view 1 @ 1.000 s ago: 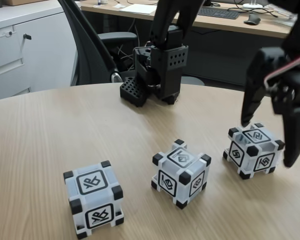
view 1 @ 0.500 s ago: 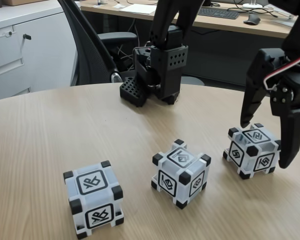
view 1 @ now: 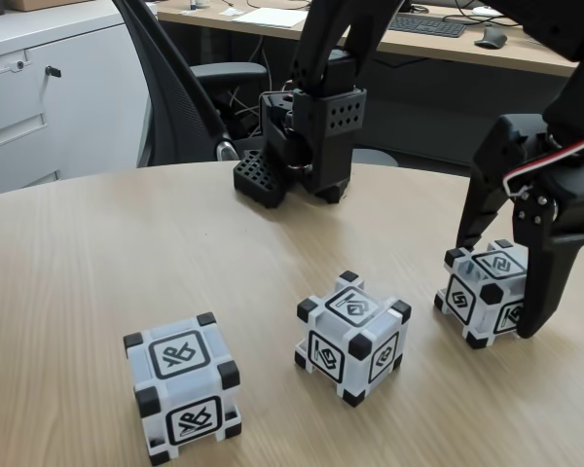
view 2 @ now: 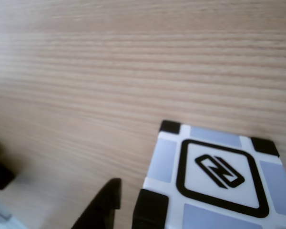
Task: Stack cubes from left to right.
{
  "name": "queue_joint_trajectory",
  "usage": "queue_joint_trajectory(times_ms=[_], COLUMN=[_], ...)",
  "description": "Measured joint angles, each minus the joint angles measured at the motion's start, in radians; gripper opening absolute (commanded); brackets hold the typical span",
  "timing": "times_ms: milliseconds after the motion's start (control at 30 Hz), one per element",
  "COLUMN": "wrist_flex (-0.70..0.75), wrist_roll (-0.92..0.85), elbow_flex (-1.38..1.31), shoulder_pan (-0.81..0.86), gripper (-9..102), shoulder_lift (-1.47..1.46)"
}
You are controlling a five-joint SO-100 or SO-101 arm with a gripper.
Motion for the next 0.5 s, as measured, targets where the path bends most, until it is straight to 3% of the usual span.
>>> queue_joint_trajectory(times_ms=[400, 500], wrist_flex=[-0.002, -0.002], wrist_roll=[-0.011, -0.012], elbow_flex=[-0.002, -0.002], shoulder_pan=[0.000, 0.000], gripper=[6, 5], shoulder_lift=[0.000, 0.000])
